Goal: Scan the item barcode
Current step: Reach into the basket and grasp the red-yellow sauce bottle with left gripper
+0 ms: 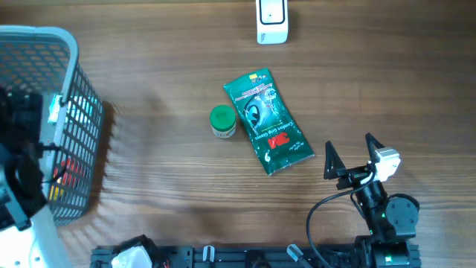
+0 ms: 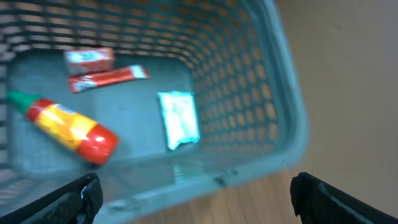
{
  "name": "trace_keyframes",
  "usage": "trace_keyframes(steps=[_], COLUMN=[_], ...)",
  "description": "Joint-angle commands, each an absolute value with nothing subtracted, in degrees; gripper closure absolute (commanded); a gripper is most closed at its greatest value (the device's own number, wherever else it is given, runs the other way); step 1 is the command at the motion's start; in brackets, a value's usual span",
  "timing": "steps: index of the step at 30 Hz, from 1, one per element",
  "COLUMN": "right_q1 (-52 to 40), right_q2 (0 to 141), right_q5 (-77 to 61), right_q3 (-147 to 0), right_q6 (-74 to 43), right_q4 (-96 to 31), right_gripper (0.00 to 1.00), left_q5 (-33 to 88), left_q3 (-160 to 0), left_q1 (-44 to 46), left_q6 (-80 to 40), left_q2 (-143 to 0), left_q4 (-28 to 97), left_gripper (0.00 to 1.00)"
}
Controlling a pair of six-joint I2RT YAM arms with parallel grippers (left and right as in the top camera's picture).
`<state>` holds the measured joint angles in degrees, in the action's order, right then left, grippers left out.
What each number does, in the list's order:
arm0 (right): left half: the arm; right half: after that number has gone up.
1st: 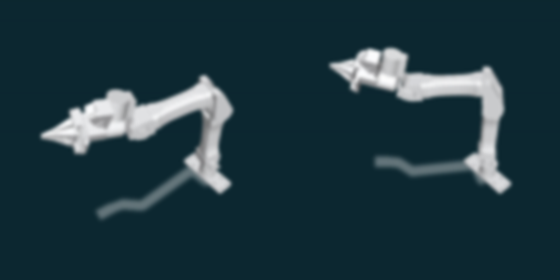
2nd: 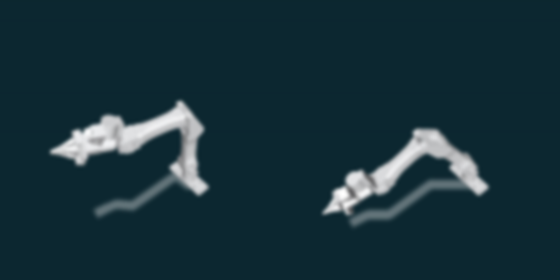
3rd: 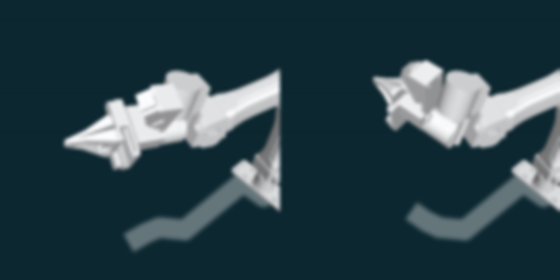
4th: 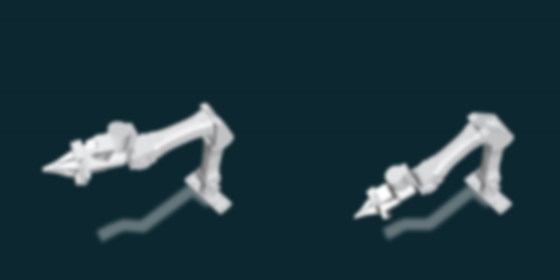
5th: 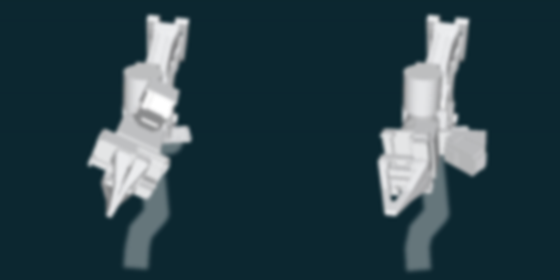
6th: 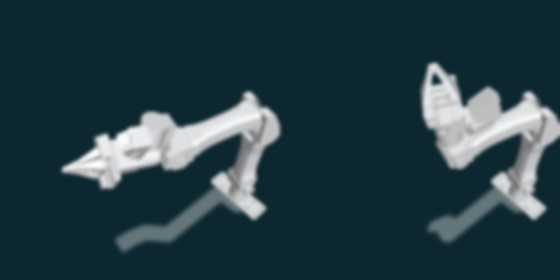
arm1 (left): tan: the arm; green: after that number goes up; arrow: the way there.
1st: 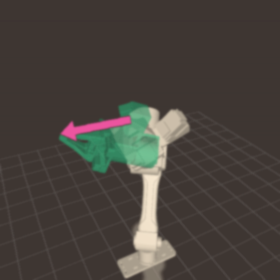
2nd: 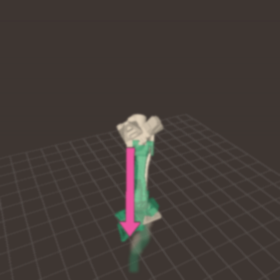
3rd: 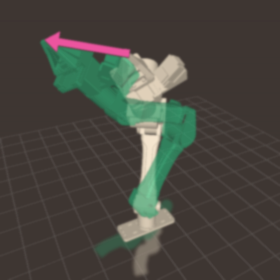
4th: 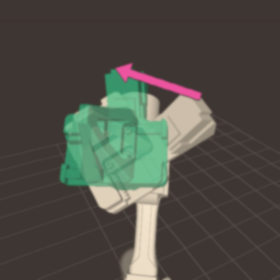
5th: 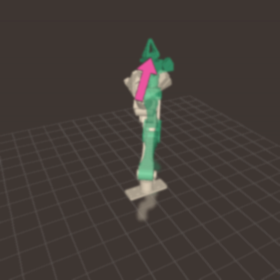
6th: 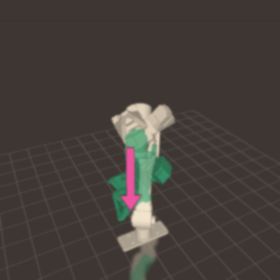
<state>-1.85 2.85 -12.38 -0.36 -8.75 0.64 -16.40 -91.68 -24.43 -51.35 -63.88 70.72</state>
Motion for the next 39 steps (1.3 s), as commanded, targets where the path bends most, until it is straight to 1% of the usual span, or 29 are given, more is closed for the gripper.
trace_keyframes(steps=[1,4,9,15,19,24,27,30,33,39], right_q1=[-2.1,-2.1,-2.1,-2.1,-2.1,-2.1,-2.1,-2.1,-2.1,-2.1], right_q2=[2.9,2.9,2.9,2.9,2.9,2.9,2.9,2.9,2.9,2.9], right_q5=[-12.0,-12.0,-12.0,-12.0,-12.0,-12.0,-12.0,-12.0,-12.0,-12.0], right_q3=[-0.3,-0.3,-0.3,-0.3,-0.3,-0.3,-0.3,-0.3,-0.3,-0.3], right_q6=[-9.1,-9.1,-9.1,-9.1,-9.1,-9.1,-9.1,-9.1,-9.1,-9.1], right_q4=[0.9,0.9,0.9,0.9,0.9,0.9,0.9,0.9,0.9,0.9], right_gripper=[0.0,0.0,0.0,0.0,0.0,0.0,0.0,0.0,0.0,0.01], left_q5=[-16.1,-16.1,-16.1,-16.0,-15.9,-15.7,-14.2,-13.6,-9.5,-8.4], left_q3=[-92.4,-92.2,-90.8,-90.2,-90.2,-88.7,-84.9,-79.1,-73.0,-66.0], left_q1=[-31.0,-34.7,-38.0,-41.4,-42.1,-42.1,-42.1,-42.1,-42.1,-42.1], left_q6=[-50.3,-49.6,-50.0,-59.9,-66.6,-67.4,-67.0,-66.5,-66.5,-66.5], left_q2=[-66.5,-69.9,-76.3,-86.0,-90.1,-94.1,-95.9,-96.9,-97.0,-97.1], left_q4=[72.8,75.4,77.4,81.1,83.3,83.6,81.7,76.3,69.2,61.5], left_gripper=[0.0,0.0,0.0,0.0,0.0,0.0,0.0,0.0,0.0,0.0])
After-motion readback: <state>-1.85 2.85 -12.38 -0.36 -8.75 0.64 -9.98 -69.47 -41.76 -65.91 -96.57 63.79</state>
